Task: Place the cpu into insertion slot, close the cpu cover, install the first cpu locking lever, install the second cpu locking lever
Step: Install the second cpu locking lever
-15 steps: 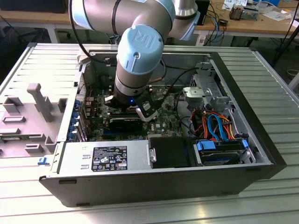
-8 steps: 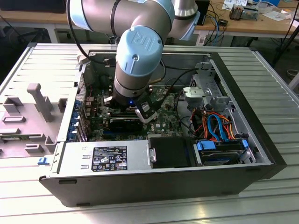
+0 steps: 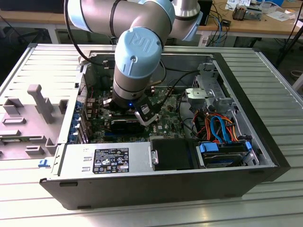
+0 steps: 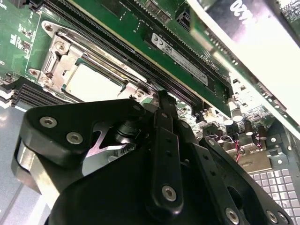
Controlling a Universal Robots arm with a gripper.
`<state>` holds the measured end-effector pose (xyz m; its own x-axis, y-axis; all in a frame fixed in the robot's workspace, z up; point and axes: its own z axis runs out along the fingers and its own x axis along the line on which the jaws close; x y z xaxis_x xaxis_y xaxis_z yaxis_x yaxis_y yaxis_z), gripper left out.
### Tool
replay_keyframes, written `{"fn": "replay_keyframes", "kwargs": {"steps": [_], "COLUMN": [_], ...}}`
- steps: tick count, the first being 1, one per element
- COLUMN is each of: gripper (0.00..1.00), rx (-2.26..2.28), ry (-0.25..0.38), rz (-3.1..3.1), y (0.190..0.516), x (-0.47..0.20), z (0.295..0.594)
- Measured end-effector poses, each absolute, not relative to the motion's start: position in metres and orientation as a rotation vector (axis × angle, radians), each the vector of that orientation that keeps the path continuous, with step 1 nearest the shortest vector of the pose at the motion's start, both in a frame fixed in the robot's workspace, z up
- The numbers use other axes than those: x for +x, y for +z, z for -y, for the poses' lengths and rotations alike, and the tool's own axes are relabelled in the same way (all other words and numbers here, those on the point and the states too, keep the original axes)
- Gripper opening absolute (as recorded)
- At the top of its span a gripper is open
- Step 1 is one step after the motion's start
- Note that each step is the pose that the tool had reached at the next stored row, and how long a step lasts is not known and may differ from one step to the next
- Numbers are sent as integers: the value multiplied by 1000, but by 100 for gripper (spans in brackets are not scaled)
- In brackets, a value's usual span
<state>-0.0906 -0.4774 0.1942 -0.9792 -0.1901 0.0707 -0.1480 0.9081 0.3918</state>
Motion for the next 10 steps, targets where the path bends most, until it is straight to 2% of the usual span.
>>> {"fn": "replay_keyframes", "kwargs": {"steps": [10], "gripper": [11], "rx": [264], "ry": [-596], "rz": [2964], "y": [191], "x": [-90], "z": [475]}}
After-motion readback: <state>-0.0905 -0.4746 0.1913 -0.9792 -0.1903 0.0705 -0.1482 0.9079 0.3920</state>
